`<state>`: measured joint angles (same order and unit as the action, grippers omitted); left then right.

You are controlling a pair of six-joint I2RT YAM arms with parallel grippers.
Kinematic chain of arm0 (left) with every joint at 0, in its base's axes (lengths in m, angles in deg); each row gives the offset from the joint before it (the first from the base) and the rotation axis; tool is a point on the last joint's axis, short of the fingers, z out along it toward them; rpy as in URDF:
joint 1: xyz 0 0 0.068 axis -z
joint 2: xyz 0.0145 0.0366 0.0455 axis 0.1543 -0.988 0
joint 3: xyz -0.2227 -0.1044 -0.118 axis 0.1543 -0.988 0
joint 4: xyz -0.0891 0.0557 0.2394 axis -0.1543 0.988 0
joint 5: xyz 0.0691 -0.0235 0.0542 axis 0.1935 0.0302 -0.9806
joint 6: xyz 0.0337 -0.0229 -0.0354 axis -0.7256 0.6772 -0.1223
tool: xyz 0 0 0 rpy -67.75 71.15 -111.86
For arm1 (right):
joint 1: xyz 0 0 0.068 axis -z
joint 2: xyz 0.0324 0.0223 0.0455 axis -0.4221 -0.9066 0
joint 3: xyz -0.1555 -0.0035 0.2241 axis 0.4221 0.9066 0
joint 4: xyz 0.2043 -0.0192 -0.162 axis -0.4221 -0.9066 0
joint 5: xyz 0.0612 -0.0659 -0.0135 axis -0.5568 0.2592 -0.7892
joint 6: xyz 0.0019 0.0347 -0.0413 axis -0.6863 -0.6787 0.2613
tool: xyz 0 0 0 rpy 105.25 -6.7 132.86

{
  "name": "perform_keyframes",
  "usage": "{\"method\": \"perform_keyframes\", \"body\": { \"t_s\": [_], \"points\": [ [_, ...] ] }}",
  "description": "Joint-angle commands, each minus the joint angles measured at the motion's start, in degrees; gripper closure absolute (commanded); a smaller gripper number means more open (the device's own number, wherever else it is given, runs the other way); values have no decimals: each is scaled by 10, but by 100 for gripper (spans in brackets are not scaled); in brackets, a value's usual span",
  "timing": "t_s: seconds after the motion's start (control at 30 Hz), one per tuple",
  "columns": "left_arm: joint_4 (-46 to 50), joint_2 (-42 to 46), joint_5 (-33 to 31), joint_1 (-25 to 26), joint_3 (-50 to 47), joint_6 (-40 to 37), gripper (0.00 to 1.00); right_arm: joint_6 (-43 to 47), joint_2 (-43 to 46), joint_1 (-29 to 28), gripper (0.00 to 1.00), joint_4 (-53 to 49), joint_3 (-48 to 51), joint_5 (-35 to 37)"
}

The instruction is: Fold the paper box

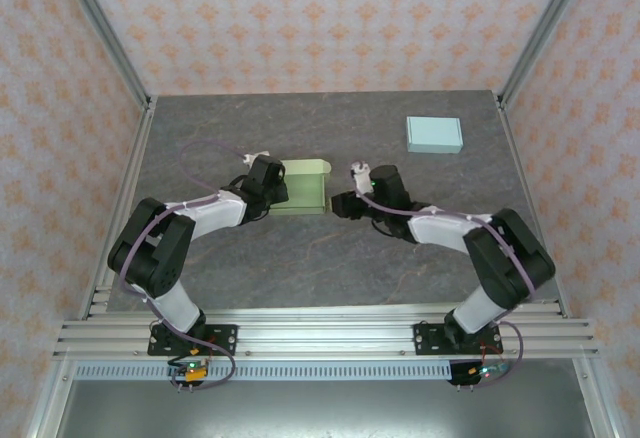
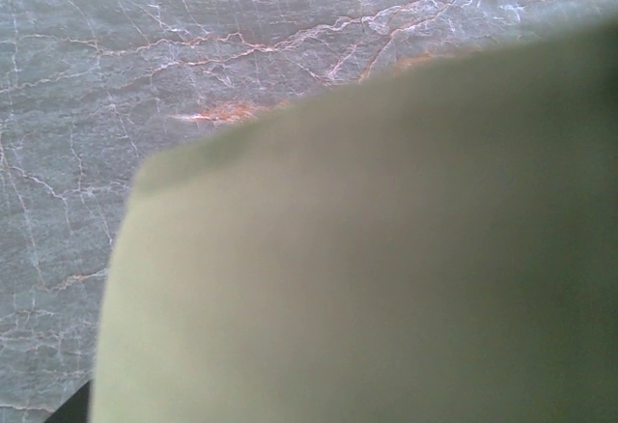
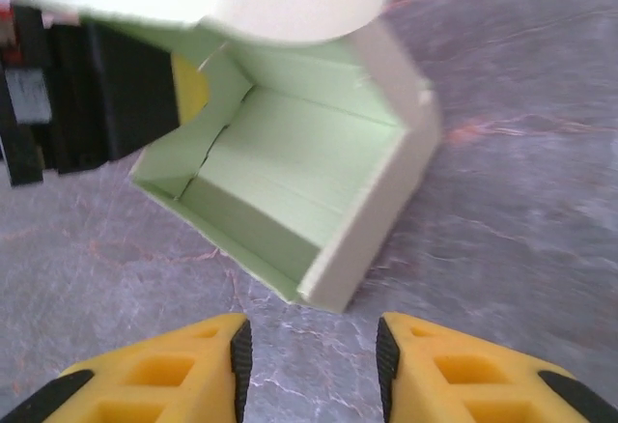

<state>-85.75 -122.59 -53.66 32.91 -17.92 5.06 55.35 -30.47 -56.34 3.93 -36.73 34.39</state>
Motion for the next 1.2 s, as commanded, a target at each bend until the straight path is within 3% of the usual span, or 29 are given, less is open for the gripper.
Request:
{"method": "perform_keyframes", "body": {
  "t_s": [0.0, 0.17, 0.4, 0.53, 0.63, 0.77, 0.87, 1.03, 1.17],
  "points": [
    [6, 1, 6, 3, -2, -5, 68, -82, 63, 0, 59, -10, -24, 25],
    [44, 68, 47, 3, 21, -3, 44, -310, 56, 16, 36, -202, -162, 191],
    [166, 168, 90, -9, 82, 33, 22, -463, -104, 76, 30, -333, -351, 64],
    [205, 184, 121, -64, 88, 110, 10, -463, -171, 84, 26, -421, -433, 30],
    [186, 179, 149, -106, 76, 155, 0, -501, -192, 84, 24, -412, -433, -27],
    [166, 125, 201, -126, 102, 184, 0, -552, -205, 83, 24, -385, -423, -100],
    [125, 81, 249, -126, 115, 210, 3, -562, -196, 83, 25, -393, -416, -106],
    [55, 49, 284, -126, 105, 262, 21, -589, -192, 81, 30, -398, -404, -127],
    [42, 43, 299, -125, 97, 278, 25, -596, -184, 75, 30, -397, -386, -126]
  ]
}}
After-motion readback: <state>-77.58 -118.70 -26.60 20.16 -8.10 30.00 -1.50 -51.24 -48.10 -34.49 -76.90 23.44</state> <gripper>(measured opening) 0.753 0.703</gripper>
